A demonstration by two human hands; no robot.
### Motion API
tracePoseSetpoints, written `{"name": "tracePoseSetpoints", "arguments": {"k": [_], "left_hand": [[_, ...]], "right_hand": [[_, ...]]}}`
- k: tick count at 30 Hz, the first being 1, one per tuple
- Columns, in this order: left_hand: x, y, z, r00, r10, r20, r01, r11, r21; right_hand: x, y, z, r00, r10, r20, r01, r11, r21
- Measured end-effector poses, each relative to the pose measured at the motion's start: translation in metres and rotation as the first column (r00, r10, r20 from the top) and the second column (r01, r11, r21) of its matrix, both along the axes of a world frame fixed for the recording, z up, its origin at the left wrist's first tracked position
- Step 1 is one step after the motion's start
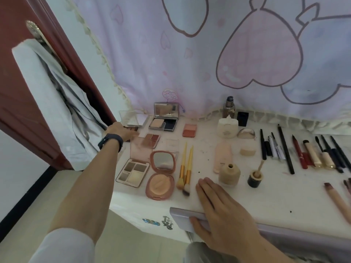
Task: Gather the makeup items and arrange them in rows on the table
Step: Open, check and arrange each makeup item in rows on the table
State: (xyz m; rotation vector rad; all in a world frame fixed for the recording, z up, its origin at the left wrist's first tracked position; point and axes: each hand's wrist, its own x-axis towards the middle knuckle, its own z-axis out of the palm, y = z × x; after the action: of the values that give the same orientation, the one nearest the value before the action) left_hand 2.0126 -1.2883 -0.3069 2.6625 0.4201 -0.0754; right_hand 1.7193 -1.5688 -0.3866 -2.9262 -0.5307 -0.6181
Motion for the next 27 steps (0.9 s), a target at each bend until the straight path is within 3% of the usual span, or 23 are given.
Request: {"name": "tracePoseSetpoints", "arguments": {"k": [16, 20, 23, 27], "left_hand": [[-0.008, 0.001, -0.004, 1.0, 0.028, 0.014, -0.03, 0.99, 0.141], [0.0, 0.004, 0.001, 1.0, -0.023, 0.014, 0.023, 1.0, 0.02], [0.016, 0.003, 0.015, 0.993, -0.062, 0.1, 0.064, 0.998, -0.017], [0.041, -0.008, 0.029, 0.978, -0.139, 0.155, 0.106, 0.973, 0.204]], "right_hand": [[-0.001, 0.0, -0.003, 1.0, 0.004, -0.021, -0.004, 1.0, 0.009], [-0.001, 0.0, -0.001, 1.0, 0.0, -0.023, 0.0, 1.0, 0.007], [0.0, 0.001, -0.001, 1.0, 0.0, -0.022, 0.0, 1.0, 0.021], [-0.001, 0.001, -0.004, 0.999, -0.01, -0.031, 0.011, 1.0, 0.02]]}}
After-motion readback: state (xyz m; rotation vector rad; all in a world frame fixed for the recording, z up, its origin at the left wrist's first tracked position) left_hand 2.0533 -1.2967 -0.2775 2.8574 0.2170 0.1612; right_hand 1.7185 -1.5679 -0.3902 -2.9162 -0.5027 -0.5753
